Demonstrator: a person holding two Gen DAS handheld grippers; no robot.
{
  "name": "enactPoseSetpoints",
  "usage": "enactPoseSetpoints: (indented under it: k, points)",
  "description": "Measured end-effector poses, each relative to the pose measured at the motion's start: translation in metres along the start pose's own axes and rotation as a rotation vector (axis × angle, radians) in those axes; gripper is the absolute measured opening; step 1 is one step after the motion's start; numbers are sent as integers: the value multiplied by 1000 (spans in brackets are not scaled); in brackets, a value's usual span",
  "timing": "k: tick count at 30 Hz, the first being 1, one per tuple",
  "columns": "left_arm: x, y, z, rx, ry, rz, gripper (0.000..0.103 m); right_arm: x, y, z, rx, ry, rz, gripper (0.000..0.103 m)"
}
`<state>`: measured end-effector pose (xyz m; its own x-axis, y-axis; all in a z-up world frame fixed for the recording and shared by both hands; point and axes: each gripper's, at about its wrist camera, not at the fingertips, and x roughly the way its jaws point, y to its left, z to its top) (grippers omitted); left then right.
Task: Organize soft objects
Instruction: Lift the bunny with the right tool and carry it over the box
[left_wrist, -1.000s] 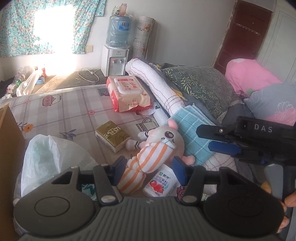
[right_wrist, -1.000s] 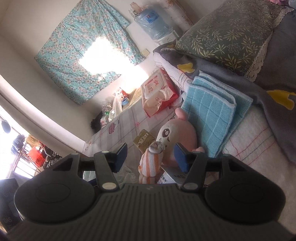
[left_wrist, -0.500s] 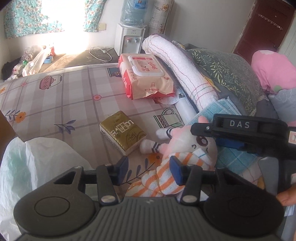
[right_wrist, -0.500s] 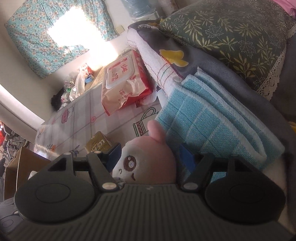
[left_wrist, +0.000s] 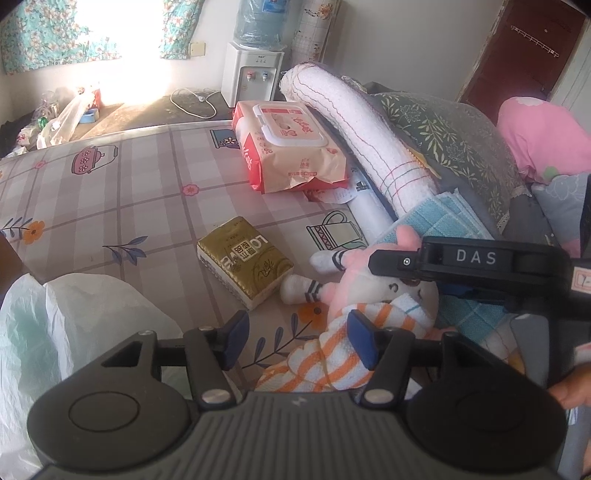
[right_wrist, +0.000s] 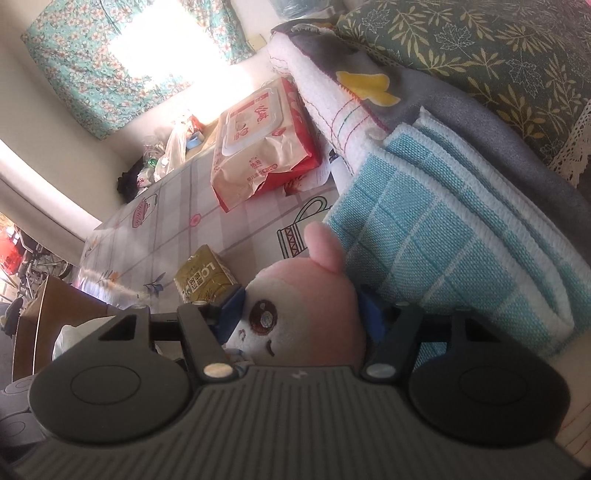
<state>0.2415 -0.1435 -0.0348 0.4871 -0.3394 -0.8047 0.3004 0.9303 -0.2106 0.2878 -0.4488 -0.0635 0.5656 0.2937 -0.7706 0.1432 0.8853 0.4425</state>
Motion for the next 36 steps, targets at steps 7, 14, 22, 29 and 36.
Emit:
enactPoseSetpoints:
  k: [7,14,22,29,36]
  points:
    - [-20,-6,2,9,-36,-66,63,-45,15,8,-80,-169,-6,61]
    - [-49,-26,0,40,-76,-110,62,-90,21,6,-26,-185,109,62]
    - [-117,-11,-22,51,-132,-136,62,-141,37,-22,14,-187,229,62]
    - [-190,36,-56,25,-231,-98,67,-155,120,-51,-135,-144,356,62]
    - [-242,118,-94,-113,-272,53,68,-125,256,-91,-389,4,458,62]
